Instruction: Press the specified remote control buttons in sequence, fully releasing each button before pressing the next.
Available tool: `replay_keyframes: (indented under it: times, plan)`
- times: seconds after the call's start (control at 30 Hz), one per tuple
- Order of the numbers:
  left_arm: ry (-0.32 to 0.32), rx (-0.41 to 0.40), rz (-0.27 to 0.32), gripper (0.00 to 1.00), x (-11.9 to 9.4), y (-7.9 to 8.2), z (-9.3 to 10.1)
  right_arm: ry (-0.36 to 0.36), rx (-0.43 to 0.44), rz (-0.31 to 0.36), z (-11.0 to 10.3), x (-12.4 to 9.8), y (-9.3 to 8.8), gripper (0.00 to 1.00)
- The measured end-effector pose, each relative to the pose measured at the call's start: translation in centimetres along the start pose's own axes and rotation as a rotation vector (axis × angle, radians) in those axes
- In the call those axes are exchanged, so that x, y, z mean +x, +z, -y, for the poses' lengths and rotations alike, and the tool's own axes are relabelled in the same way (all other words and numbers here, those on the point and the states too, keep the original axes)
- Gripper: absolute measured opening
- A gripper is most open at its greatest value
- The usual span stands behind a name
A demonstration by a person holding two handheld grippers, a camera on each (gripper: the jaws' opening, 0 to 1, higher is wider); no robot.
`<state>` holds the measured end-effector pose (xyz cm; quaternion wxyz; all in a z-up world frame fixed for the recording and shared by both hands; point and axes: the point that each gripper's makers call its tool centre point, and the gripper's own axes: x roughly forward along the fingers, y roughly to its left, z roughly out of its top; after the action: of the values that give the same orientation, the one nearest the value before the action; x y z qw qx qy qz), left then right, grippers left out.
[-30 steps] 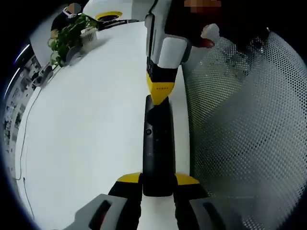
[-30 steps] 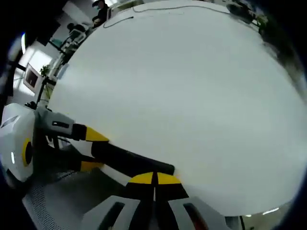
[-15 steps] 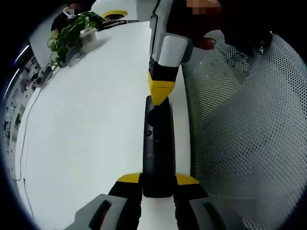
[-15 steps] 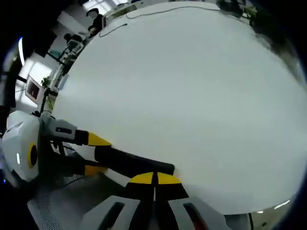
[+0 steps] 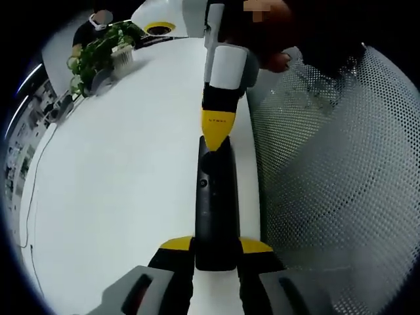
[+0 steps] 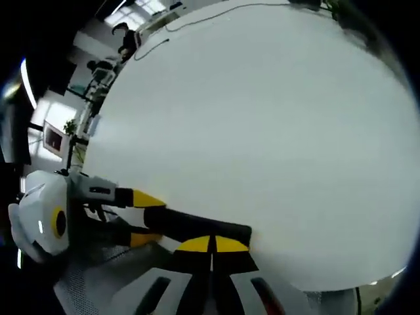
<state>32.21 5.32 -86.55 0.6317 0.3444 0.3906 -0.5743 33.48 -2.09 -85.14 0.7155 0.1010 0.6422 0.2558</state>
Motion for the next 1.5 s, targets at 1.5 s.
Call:
replay_keyframes:
  times: [1.5]
  plan:
    - [0.000,0.004,0.010,0.25,0.0,0.1,0.0,-0.022,-0.038,0.064,-0.6,0.5,1.4,0.00]
